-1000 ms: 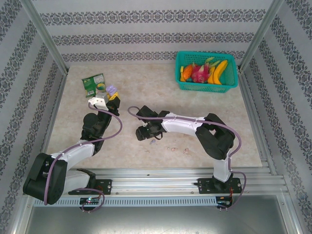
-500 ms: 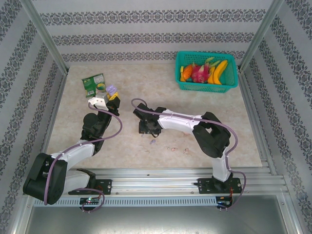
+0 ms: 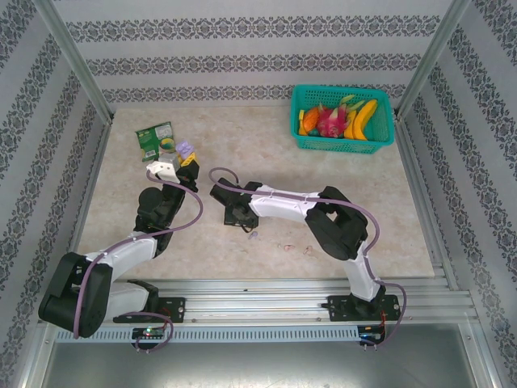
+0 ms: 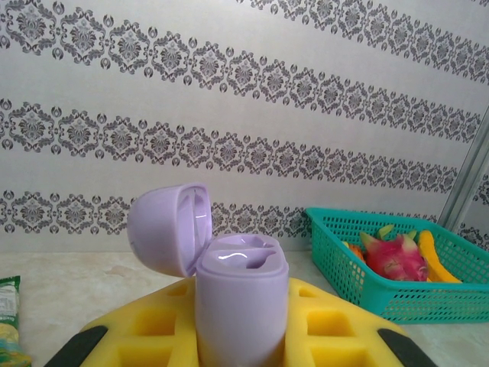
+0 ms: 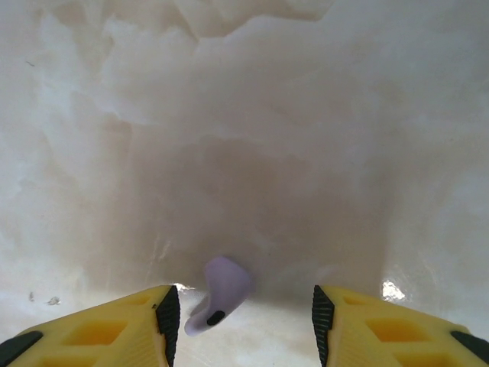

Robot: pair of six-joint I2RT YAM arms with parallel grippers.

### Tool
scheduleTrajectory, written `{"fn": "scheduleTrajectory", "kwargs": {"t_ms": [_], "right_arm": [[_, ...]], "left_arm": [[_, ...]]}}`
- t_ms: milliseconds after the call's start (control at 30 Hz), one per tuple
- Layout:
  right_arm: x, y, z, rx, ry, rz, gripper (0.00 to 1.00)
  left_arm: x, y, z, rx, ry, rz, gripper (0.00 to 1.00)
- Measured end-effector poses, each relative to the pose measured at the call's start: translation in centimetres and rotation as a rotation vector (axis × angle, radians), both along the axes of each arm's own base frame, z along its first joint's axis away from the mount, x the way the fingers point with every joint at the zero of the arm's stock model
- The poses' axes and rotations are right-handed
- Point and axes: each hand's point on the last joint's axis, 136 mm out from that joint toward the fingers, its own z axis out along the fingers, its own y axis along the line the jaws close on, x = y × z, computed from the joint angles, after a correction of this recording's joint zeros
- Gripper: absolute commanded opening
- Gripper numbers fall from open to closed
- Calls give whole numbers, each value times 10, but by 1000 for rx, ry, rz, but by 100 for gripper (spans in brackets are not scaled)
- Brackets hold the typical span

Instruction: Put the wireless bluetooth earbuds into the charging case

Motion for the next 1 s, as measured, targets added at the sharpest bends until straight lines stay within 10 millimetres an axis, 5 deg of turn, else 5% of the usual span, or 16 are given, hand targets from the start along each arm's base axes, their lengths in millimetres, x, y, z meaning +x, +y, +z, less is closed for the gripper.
{"fn": "scheduleTrajectory", "kwargs": {"t_ms": [600, 1000], "right_arm": [[1, 1, -6, -40, 20, 12, 28], [2, 12, -3, -58, 1, 248, 27]], "left_arm": [[1, 0, -1, -13, 5, 0, 0], [1, 0, -1, -13, 5, 0, 0]]}}
